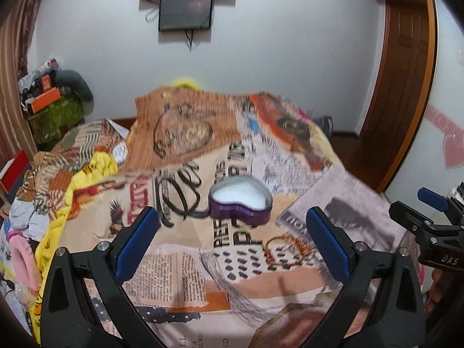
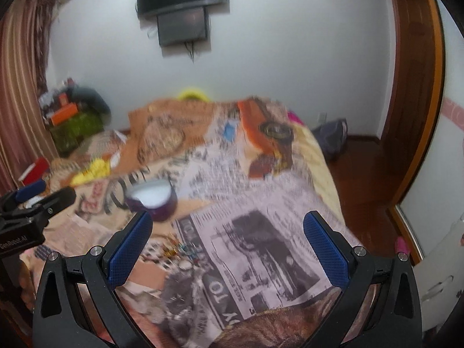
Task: Organize jewelry
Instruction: 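Lower the right tool to the silver ring and close on it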
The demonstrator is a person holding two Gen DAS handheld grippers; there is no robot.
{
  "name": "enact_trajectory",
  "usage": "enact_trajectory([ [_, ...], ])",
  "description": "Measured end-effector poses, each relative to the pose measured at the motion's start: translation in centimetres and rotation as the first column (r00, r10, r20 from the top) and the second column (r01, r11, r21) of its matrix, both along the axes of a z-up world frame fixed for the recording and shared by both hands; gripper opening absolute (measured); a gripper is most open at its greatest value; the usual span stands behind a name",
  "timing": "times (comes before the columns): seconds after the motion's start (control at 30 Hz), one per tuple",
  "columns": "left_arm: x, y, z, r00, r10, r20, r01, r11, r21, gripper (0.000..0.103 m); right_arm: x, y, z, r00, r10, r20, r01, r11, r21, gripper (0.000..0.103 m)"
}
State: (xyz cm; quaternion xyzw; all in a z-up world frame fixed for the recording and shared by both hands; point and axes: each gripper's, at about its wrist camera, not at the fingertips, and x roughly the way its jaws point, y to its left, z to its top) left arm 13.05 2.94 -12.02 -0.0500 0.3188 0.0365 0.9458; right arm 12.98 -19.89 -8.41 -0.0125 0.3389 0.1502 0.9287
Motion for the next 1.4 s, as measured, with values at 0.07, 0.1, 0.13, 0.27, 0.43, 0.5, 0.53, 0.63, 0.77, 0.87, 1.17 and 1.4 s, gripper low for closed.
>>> enact_trajectory([
  [0.07,0.9,-0.1,-1.2,0.999,-0.007,-0.039,0.007,1.000,0.003,0.096,0.7,-0.1,-1.3,0.999,0.007,-0.045,-0.007,1.000,-0.007,0.103],
  [0.1,1.3,-0.2,-1.9,0.998,-0.016,-0.063,0.016,1.000,0.003,0.095,1.1,-0.1,-1.9,0.998,0.009,-0.069,-0.009,1.000,-0.009,0.103],
  [0.13,1.7,-0.2,-2.5,0.996,-0.023,-0.084,0.023,1.000,0.004,0.091,1.6,-0.2,-2.6,0.995,0.013,-0.098,-0.014,1.000,-0.009,0.103],
  [0.27,3.1,0.0,-4.6,0.987,-0.051,-0.156,0.050,0.999,-0.010,0.083,2.7,0.0,-4.6,0.985,0.034,-0.168,-0.035,0.999,0.000,0.103],
  [0.43,4.5,0.4,-6.4,0.968,-0.101,-0.230,0.081,0.992,-0.093,0.070,3.8,0.8,-6.2,0.974,0.078,-0.212,-0.080,0.997,-0.004,0.096],
  [0.5,5.0,0.5,-7.0,0.961,-0.121,-0.248,0.093,0.988,-0.123,0.066,4.1,1.3,-6.6,0.967,0.109,-0.231,-0.111,0.994,0.005,0.091],
  [0.53,5.1,0.4,-7.2,0.958,-0.129,-0.256,0.097,0.986,-0.134,0.064,4.4,1.6,-6.7,0.963,0.124,-0.240,-0.125,0.992,0.012,0.087],
  [0.63,5.4,0.2,-7.5,0.952,-0.147,-0.269,0.110,0.983,-0.150,0.059,4.8,2.6,-7.1,0.949,0.176,-0.260,-0.176,0.984,0.025,0.076],
  [0.77,5.7,-0.1,-7.7,0.943,-0.183,-0.280,0.133,0.973,-0.187,0.051,5.2,3.8,-7.6,0.929,0.235,-0.286,-0.235,0.971,0.035,0.063],
  [0.87,5.9,-0.6,-8.0,0.933,-0.212,-0.290,0.157,0.967,-0.203,0.041,5.5,4.2,-8.0,0.915,0.263,-0.305,-0.260,0.964,0.051,0.059],
  [1.17,6.0,-1.6,-9.0,0.923,-0.225,-0.312,0.179,0.969,-0.171,0.034,6.0,5.4,-8.7,0.897,0.303,-0.321,-0.301,0.952,0.059,0.042],
  [1.4,6.0,-2.2,-9.2,0.918,-0.252,-0.307,0.208,0.963,-0.169,0.014,5.7,5.8,-8.7,0.893,0.328,-0.309,-0.328,0.943,0.051,0.029],
])
